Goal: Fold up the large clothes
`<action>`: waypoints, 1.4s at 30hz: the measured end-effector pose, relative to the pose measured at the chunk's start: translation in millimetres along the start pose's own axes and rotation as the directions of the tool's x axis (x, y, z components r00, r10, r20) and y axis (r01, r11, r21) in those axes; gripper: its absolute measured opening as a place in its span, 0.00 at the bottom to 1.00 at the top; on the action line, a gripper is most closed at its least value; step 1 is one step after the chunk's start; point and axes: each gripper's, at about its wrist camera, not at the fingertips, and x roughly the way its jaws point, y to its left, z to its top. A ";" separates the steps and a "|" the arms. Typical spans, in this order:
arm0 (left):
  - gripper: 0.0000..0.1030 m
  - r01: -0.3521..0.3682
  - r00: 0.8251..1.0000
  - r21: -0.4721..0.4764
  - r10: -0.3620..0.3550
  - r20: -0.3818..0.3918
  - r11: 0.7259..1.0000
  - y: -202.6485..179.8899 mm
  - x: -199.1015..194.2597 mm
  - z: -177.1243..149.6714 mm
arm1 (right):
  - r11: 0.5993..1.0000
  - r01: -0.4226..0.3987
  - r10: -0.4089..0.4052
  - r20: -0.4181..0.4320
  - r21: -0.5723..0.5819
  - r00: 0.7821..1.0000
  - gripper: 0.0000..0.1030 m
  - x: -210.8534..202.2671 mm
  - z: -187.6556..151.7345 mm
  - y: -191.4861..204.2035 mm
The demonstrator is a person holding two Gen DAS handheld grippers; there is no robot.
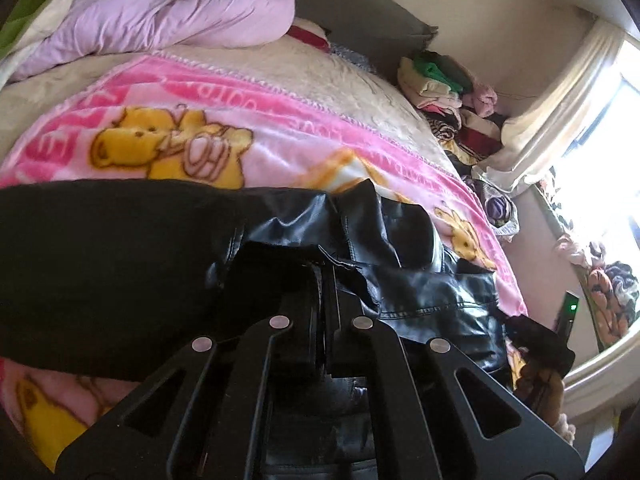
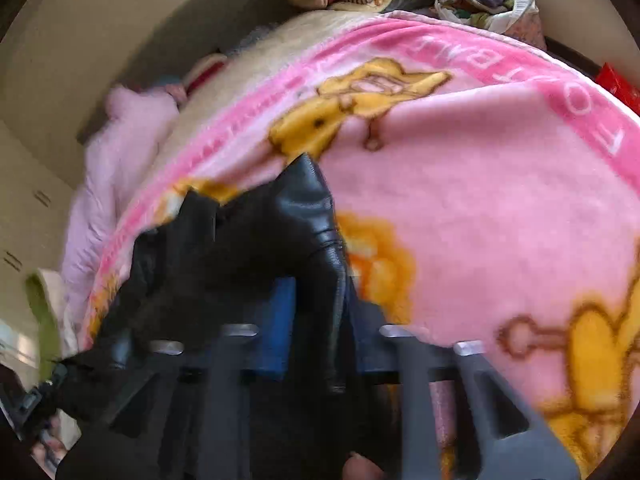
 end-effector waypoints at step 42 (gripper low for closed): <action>0.85 -0.271 0.958 0.118 0.280 -0.060 0.955 17.2 -14.3 -31.3 | 0.948 -0.014 0.007 -0.025 -0.318 1.000 0.95 -71.1 -86.5 125.8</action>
